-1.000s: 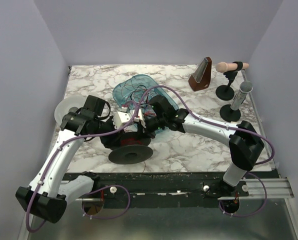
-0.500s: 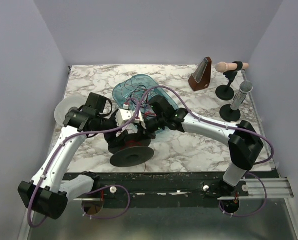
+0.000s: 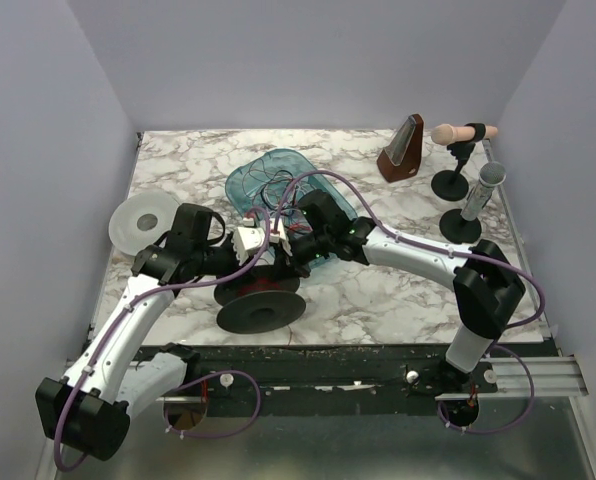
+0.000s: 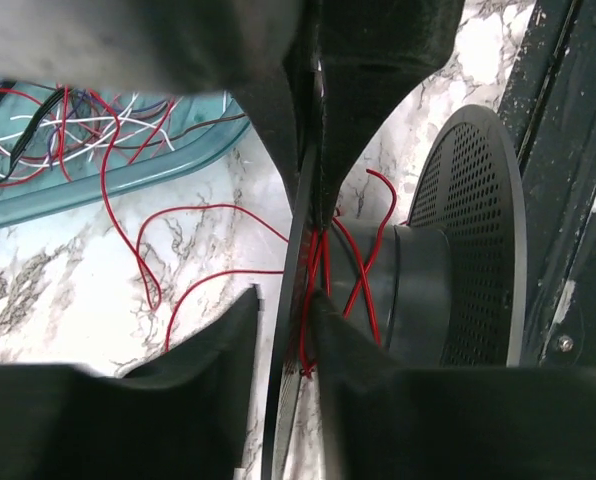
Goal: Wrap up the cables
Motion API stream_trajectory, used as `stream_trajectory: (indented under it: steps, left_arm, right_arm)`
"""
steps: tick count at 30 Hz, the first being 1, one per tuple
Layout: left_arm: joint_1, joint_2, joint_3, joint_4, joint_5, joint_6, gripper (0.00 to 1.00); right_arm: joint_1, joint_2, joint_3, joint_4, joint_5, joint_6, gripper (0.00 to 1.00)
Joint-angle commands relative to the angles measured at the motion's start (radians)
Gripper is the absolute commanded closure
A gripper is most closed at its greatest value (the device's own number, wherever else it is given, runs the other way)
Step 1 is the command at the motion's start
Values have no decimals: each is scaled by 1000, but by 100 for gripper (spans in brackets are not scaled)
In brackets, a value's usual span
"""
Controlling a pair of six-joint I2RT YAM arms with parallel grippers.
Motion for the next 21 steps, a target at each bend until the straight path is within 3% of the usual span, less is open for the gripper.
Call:
stream_trajectory:
  steps: [1, 8, 14, 21]
  left_arm:
    - [-4, 13, -35, -39, -27, 10, 70]
    - [-10, -6, -60, -141, -10, 139, 64]
    - [-10, -9, -78, -164, 4, 206, 100]
    - [-10, -18, -32, -115, -2, 106, 100]
  right_arm:
    - [-7, -5, 9, 115, -66, 31, 99]
    - [-17, -25, -16, 204, -46, 109, 99]
    - [-19, -31, -25, 282, -51, 133, 99]
    - [-24, -40, -31, 285, -28, 172, 97]
